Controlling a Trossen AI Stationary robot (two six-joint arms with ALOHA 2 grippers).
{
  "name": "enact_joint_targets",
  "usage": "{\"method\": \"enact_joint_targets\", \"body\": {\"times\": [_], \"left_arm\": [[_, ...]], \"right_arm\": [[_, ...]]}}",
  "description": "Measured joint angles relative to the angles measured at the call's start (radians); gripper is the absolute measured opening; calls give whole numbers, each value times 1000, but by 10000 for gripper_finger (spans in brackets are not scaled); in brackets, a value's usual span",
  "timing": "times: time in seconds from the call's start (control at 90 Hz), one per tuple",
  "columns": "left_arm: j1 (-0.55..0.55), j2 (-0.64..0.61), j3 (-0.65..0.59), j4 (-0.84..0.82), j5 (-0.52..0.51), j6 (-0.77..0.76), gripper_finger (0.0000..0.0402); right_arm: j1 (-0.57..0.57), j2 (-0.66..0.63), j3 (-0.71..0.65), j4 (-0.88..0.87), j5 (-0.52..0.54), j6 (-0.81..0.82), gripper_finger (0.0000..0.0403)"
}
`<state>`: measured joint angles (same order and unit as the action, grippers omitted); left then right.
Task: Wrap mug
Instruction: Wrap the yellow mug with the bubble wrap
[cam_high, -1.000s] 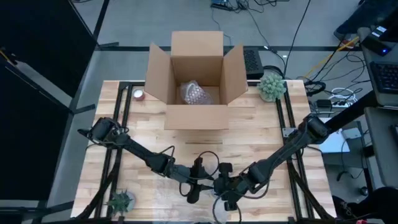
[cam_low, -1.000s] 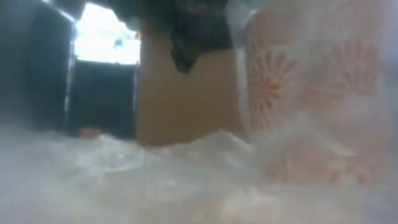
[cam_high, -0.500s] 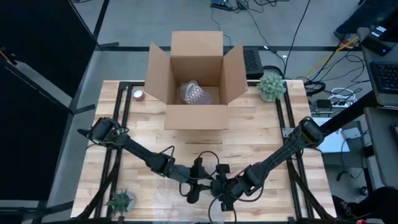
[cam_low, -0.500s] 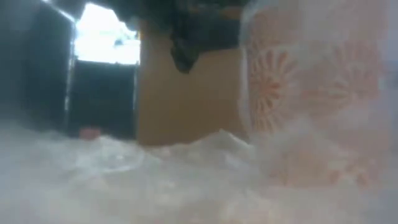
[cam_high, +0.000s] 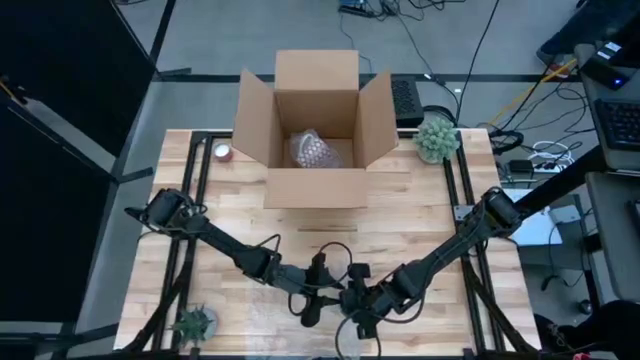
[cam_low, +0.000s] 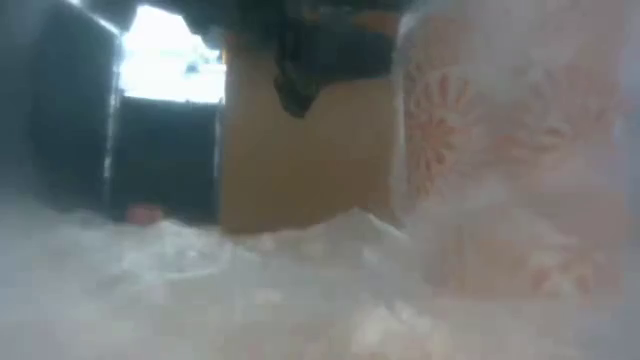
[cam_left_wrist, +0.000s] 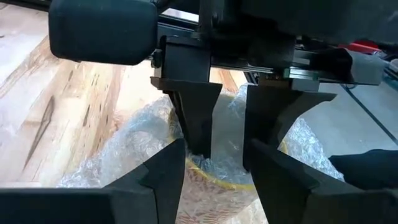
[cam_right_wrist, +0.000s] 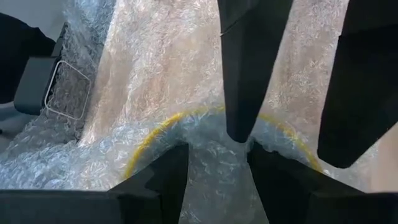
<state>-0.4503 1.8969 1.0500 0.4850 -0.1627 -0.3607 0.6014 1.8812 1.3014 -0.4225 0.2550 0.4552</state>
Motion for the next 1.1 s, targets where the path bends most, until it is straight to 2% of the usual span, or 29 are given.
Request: {"method": "enact_joint_targets", "body": {"times": [0.244,0.4,0.678,0.944,1.1], "left_arm": [[0,0,0,0,0,0,164],[0,0,0,-1,0,0,164],[0,0,0,-4,0,0,164],[0,0,0,-3,0,0,164],[0,0,0,-3,0,0,164]], "right_arm": [[0,-23,-4,-13,-16,-22,157],[0,-70,-9,-27,-51,-24,157],[2,-137,-5,-98,-53,-11,157],[2,-252,-3,-274,-71,160,157],[3,-230,-3,-363,-22,302,157]]}}
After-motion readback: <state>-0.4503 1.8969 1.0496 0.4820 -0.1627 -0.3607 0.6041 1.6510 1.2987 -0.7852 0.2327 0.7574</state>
